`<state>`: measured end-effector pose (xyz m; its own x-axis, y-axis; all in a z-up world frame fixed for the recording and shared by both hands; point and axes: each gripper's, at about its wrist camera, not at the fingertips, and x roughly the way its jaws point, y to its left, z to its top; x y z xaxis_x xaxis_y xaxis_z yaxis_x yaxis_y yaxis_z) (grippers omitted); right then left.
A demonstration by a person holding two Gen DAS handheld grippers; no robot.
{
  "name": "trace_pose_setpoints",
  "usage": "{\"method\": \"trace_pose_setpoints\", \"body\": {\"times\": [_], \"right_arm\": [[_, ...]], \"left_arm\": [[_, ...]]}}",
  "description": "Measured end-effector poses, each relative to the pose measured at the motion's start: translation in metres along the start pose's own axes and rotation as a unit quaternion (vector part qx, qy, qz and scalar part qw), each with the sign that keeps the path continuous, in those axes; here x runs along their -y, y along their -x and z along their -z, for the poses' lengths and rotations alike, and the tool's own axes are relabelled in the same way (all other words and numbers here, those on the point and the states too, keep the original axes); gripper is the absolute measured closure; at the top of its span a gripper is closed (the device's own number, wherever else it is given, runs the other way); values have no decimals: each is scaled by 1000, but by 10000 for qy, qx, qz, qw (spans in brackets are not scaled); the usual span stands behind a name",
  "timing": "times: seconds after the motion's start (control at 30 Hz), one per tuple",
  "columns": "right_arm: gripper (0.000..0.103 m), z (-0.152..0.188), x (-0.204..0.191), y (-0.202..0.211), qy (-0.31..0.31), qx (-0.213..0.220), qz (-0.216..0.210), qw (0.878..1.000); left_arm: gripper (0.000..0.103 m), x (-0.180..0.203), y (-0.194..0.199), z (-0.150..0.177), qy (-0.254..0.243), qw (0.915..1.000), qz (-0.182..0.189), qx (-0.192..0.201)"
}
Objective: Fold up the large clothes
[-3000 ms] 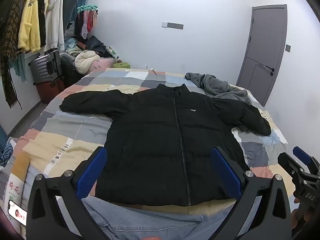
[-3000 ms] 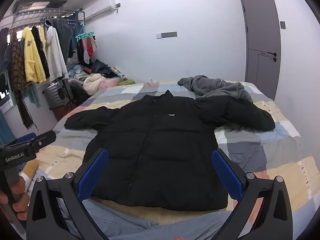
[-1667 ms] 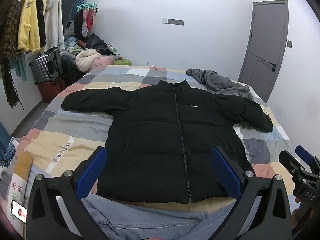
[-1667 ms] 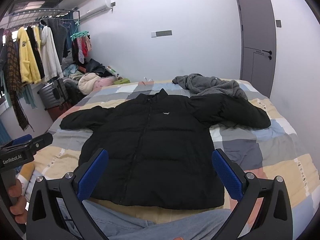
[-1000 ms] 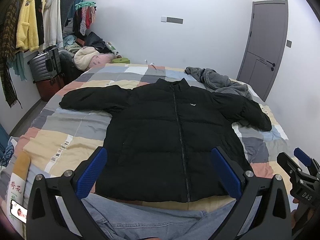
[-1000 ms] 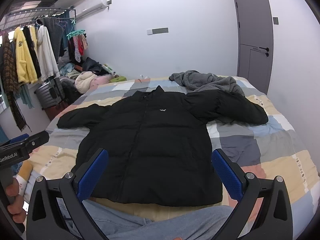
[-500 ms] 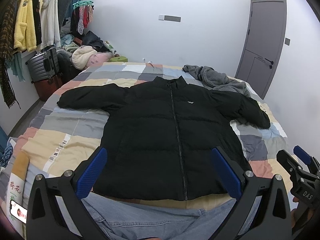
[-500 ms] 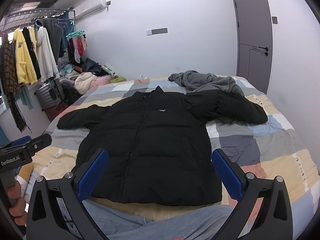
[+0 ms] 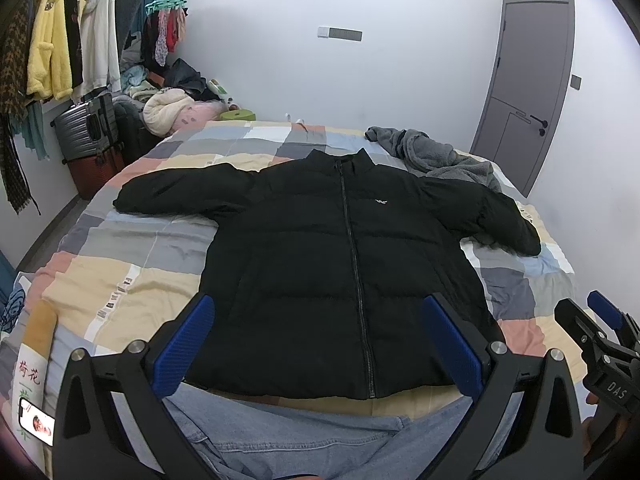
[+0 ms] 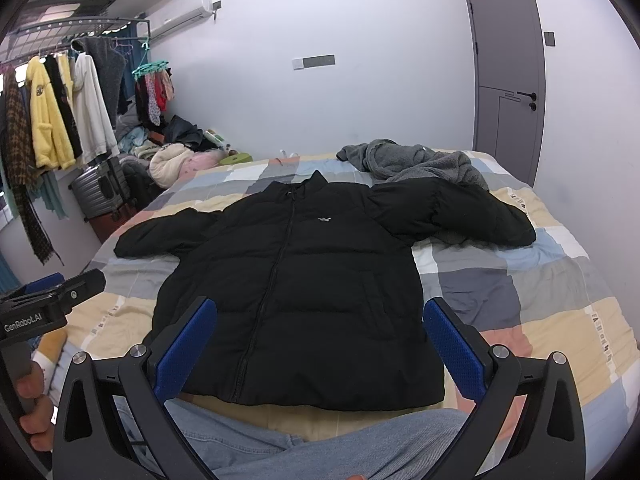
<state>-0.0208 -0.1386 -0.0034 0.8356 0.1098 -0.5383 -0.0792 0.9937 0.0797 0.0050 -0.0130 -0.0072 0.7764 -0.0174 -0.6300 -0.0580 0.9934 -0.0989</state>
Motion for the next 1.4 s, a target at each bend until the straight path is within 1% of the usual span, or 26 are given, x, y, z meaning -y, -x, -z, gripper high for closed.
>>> {"method": "trace_pose_setpoints", "body": {"times": [0.2,0.5,0.7,0.83,1.03,1.13,1.23,1.4], "right_arm": [[0,0,3,-3,-51,-3,-56,10000],[0,-1,14,-4,-127,98,130,9998],[0,-5,27,-12,-237,53,118,9996],[0,-10,38,-16,-274,89,213,9994],[0,-18,63,-22,-330,168,355,9987],[0,-25,84,-29,-412,180,407,9982],[0,-31,103,-36,-469,117,446,9978],[0,-39,131,-50,-465,17,672,9967]], "left_arm": [[0,1,-3,2,5,10000,27,-48],[0,0,-5,0,9,10000,-6,-49],[0,6,-5,-6,-4,10000,22,21],[0,10,-12,-6,-19,10000,56,-21],[0,16,-19,-9,-24,10000,60,-74],[0,21,-24,-12,-67,9999,22,-76],[0,22,-28,-15,-53,9999,108,-94],[0,23,-41,-22,-26,10000,0,-48]]}}
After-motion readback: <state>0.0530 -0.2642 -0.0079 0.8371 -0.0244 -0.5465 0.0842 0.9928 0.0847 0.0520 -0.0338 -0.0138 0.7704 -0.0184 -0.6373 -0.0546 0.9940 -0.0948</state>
